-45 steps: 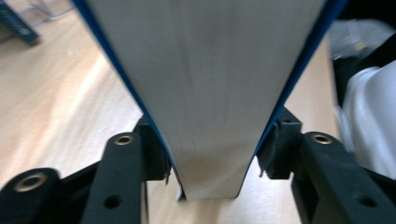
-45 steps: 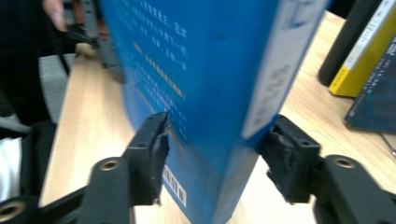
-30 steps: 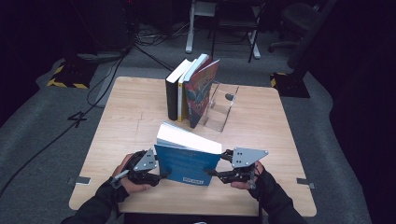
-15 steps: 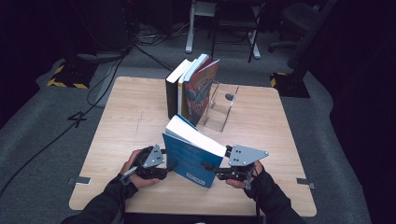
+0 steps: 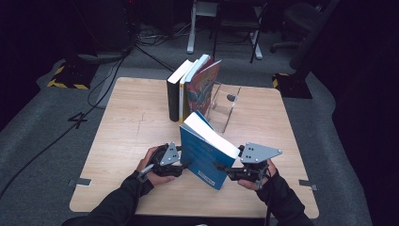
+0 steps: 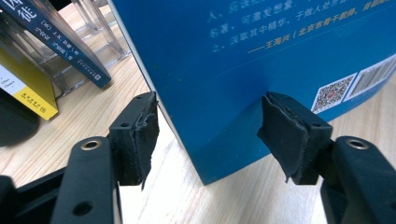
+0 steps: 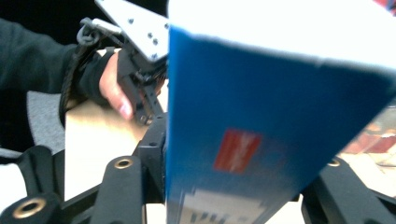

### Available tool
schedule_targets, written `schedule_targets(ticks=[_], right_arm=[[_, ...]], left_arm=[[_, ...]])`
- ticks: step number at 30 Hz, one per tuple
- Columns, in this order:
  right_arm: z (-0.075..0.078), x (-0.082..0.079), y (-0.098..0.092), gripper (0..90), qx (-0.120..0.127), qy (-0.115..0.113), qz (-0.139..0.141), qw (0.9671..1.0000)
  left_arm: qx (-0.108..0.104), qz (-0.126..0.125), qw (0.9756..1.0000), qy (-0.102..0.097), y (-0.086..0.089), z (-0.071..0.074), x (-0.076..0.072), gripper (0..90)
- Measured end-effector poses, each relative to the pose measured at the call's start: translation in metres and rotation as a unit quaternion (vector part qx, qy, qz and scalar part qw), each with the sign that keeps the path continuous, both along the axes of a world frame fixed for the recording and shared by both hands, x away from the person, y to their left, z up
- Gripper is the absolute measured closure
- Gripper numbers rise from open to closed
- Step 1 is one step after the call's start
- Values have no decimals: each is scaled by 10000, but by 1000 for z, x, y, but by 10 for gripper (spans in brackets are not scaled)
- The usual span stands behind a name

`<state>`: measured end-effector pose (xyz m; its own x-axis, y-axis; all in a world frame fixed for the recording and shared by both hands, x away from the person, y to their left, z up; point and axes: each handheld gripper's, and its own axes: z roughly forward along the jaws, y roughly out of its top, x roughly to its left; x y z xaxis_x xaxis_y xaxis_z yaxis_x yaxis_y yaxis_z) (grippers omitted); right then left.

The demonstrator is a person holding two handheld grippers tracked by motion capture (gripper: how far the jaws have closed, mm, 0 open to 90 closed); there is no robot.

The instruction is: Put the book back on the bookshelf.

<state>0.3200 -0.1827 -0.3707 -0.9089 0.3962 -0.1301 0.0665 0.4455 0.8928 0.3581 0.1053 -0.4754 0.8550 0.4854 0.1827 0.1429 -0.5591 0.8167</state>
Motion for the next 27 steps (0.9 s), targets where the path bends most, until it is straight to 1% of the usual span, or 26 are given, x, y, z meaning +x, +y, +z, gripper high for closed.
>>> schedule_targets(ticks=[4, 8, 9, 10, 12, 13, 14, 16, 18, 20, 21, 22, 24, 25, 26, 27], right_arm=[[7, 2, 2, 493, 38, 221, -75, 9997], [18, 5, 7, 494, 129, 328, -248, 9991], [21, 6, 9, 496, 143, 389, -278, 9988], [22, 7, 10, 501, 149, 427, -297, 9985], [25, 8, 14, 529, 115, 449, -467, 9978], [25, 8, 14, 529, 115, 449, -467, 9978], [25, 8, 14, 543, 135, 473, -495, 9976], [24, 10, 14, 567, 253, 553, -558, 9966], [23, 11, 14, 575, 317, 587, -571, 9961], [24, 10, 14, 581, 247, 516, -612, 9965], [24, 10, 15, 583, 230, 512, -628, 9964], [25, 10, 15, 586, 209, 503, -650, 9964], [25, 12, 15, 589, 189, 515, -647, 9964], [25, 12, 15, 591, 195, 521, -682, 9961], [25, 13, 15, 592, 206, 523, -698, 9960], [25, 13, 15, 592, 206, 523, -698, 9960]], left_arm=[[-3, 17, 10000, 36, -2, -1, 0, 345], [35, 26, 9999, 128, -3, -3, 1, 337], [46, 26, 9999, 135, -3, -3, 1, 333], [61, 32, 9999, 145, -3, -3, 1, 332], [72, 38, 9998, 180, -2, -3, 0, 328], [82, 36, 9997, 212, -2, -3, 0, 328], [106, 53, 9997, 214, -1, -3, 0, 328], [134, 76, 9994, 311, 3, -3, -2, 322], [174, 86, 9991, 372, 11, -4, -4, 319], [275, 156, 9983, 482, 21, -7, -5, 312], [286, 171, 9978, 566, 27, -8, -6, 300], [295, 181, 9972, 668, 32, -8, -7, 288], [400, 166, 9953, 862, 48, -11, -11, 264], [451, 249, 9942, 941, 54, -12, -13, 250], [522, 358, 9932, 973, 60, -14, -14, 232], [522, 358, 9932, 973, 60, -14, -14, 229]])
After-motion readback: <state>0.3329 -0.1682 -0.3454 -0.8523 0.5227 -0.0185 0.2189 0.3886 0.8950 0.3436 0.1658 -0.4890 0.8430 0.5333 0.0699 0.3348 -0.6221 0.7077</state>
